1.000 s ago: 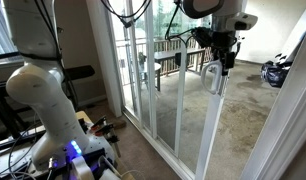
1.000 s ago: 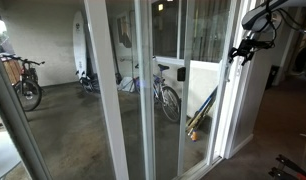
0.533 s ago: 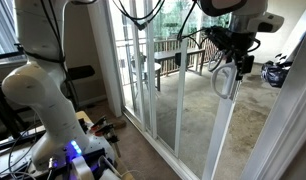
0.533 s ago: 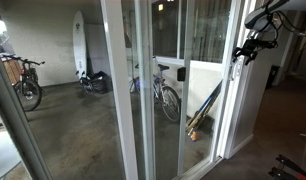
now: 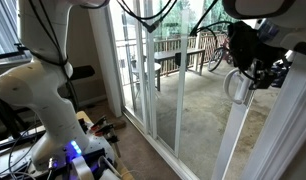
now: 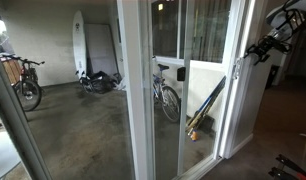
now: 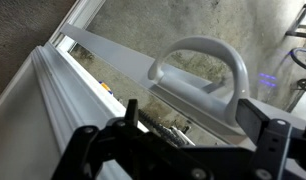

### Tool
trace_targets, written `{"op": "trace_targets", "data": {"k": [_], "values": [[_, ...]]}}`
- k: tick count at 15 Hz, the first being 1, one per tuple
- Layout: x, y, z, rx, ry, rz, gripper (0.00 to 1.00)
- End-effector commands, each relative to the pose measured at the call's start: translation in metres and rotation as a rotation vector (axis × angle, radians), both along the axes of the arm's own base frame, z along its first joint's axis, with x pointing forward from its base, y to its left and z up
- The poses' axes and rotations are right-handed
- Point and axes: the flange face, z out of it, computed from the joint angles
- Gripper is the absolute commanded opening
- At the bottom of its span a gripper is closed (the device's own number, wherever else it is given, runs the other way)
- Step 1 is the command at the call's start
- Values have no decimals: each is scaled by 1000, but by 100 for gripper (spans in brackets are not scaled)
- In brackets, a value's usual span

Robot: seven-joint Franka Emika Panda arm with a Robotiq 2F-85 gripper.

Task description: Slide the glass door to the right

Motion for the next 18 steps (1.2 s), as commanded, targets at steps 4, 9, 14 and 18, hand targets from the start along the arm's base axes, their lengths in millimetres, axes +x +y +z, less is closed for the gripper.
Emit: {"op": "trace_targets", "data": {"k": [4, 9, 14, 18], "values": [[-136, -128, -17, -77, -13, 112, 100], [-99, -95, -17, -151, -4, 337, 100], [-11, -2, -3, -325, 56, 535, 100], [35, 92, 1, -377, 119, 660, 100]]}}
